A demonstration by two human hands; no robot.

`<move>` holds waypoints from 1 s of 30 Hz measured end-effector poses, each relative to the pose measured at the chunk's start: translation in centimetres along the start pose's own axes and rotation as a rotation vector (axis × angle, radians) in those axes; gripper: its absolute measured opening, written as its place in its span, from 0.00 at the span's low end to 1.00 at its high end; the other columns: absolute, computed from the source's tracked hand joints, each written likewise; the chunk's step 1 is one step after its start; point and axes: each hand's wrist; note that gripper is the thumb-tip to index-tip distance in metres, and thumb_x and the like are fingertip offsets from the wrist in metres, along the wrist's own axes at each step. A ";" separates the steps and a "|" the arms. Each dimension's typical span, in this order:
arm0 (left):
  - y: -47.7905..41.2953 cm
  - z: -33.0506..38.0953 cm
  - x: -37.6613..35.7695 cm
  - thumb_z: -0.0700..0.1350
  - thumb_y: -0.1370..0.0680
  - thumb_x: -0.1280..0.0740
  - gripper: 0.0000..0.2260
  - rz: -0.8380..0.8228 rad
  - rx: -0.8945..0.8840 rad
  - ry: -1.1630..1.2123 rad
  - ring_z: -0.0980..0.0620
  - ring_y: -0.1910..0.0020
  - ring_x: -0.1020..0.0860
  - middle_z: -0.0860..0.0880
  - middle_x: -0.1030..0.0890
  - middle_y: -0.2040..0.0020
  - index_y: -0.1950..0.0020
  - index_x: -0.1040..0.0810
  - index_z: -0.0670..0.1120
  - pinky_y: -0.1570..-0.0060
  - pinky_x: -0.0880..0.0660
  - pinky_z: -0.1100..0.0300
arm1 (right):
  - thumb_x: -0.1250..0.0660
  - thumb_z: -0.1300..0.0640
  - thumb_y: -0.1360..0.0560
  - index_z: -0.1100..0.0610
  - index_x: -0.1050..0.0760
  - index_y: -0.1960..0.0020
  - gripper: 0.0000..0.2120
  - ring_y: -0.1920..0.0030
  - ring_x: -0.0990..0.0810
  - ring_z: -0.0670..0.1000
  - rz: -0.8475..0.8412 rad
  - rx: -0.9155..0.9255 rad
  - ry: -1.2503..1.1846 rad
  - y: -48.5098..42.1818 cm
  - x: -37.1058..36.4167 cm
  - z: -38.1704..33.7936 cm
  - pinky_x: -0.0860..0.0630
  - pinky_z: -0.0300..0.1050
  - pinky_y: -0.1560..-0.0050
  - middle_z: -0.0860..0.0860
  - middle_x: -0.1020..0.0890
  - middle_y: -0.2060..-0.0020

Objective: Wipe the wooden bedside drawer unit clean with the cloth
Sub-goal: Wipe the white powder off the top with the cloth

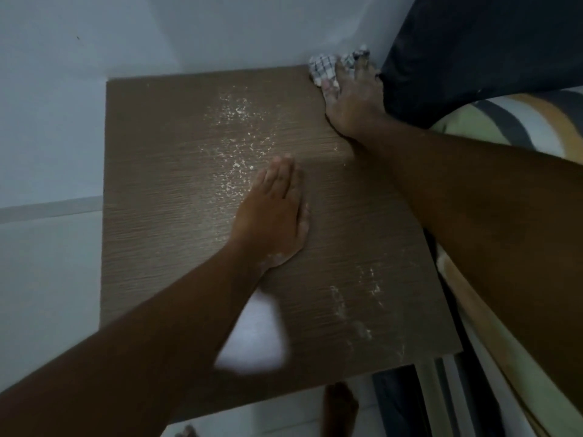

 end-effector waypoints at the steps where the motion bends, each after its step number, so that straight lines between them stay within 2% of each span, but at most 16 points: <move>1: 0.0 0.0 0.0 0.55 0.16 0.54 0.31 -0.001 0.001 -0.008 0.42 0.17 0.50 0.39 0.49 0.17 0.17 0.49 0.39 0.23 0.60 0.54 | 0.53 0.40 0.17 0.51 0.48 0.19 0.29 0.20 0.52 0.61 -0.016 0.040 0.006 0.3 0.1 0.4 0.54 0.59 0.21 0.61 0.49 0.20; 6: -0.2 0.2 0.2 0.55 0.16 0.52 0.30 0.003 0.008 -0.056 0.40 0.18 0.45 0.38 0.44 0.18 0.19 0.44 0.39 0.23 0.56 0.52 | 0.49 0.44 0.15 0.55 0.44 0.20 0.27 0.20 0.48 0.60 -0.033 0.275 -0.009 4.1 0.7 1.8 0.53 0.54 0.21 0.60 0.44 0.21; 10: 0.0 0.4 0.4 0.54 0.17 0.51 0.30 0.014 0.025 -0.031 0.39 0.19 0.43 0.37 0.41 0.19 0.19 0.41 0.38 0.21 0.50 0.50 | 0.46 0.46 0.16 0.55 0.40 0.21 0.26 0.20 0.46 0.58 -0.036 0.334 -0.012 9.1 -0.1 2.5 0.51 0.52 0.21 0.59 0.42 0.21; 13: 0.1 0.5 0.6 0.54 0.17 0.50 0.30 0.019 0.031 0.003 0.40 0.18 0.45 0.38 0.42 0.18 0.19 0.43 0.39 0.20 0.50 0.51 | 0.45 0.46 0.17 0.56 0.37 0.22 0.26 0.21 0.42 0.59 -0.001 0.401 0.002 13.3 -0.3 3.1 0.45 0.55 0.23 0.61 0.38 0.22; 16: 0.2 0.4 0.7 0.54 0.16 0.50 0.29 0.037 0.023 0.030 0.40 0.18 0.44 0.38 0.41 0.18 0.19 0.41 0.38 0.20 0.49 0.50 | 0.44 0.46 0.18 0.54 0.36 0.23 0.25 0.24 0.37 0.62 0.022 0.416 0.022 17.2 -0.5 3.9 0.40 0.58 0.26 0.61 0.35 0.24; 19: 0.5 0.3 0.8 0.53 0.17 0.49 0.29 0.031 0.012 0.034 0.40 0.18 0.45 0.38 0.42 0.18 0.19 0.41 0.38 0.20 0.49 0.49 | 0.44 0.46 0.18 0.55 0.39 0.22 0.27 0.23 0.40 0.63 -0.020 0.446 -0.015 21.3 -0.7 4.7 0.42 0.61 0.24 0.62 0.36 0.24; 23: 0.6 0.4 1.0 0.53 0.16 0.49 0.29 0.021 0.008 0.036 0.40 0.18 0.46 0.38 0.44 0.18 0.19 0.42 0.38 0.19 0.50 0.49 | 0.40 0.45 0.19 0.54 0.37 0.24 0.27 0.24 0.38 0.62 -0.017 0.537 -0.098 27.1 -0.7 5.8 0.41 0.61 0.25 0.62 0.33 0.25; 27: 0.8 0.6 1.3 0.53 0.16 0.49 0.29 0.025 0.005 0.048 0.40 0.18 0.46 0.37 0.43 0.18 0.19 0.42 0.37 0.19 0.49 0.48 | 0.38 0.47 0.20 0.51 0.34 0.24 0.25 0.21 0.44 0.58 -0.137 0.587 -0.159 32.0 -0.9 6.7 0.47 0.56 0.22 0.56 0.38 0.22; 30: 0.8 0.6 1.4 0.53 0.16 0.49 0.29 0.013 0.016 0.048 0.40 0.18 0.46 0.38 0.44 0.18 0.19 0.43 0.38 0.20 0.51 0.49 | 0.35 0.53 0.21 0.54 0.29 0.27 0.23 0.23 0.38 0.61 -0.196 0.601 -0.196 34.5 -0.4 7.0 0.40 0.61 0.25 0.58 0.32 0.25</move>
Point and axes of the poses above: each hand's wrist, its own y-axis away from the middle knuckle, its own x-axis out of the back of the hand, z = x × y
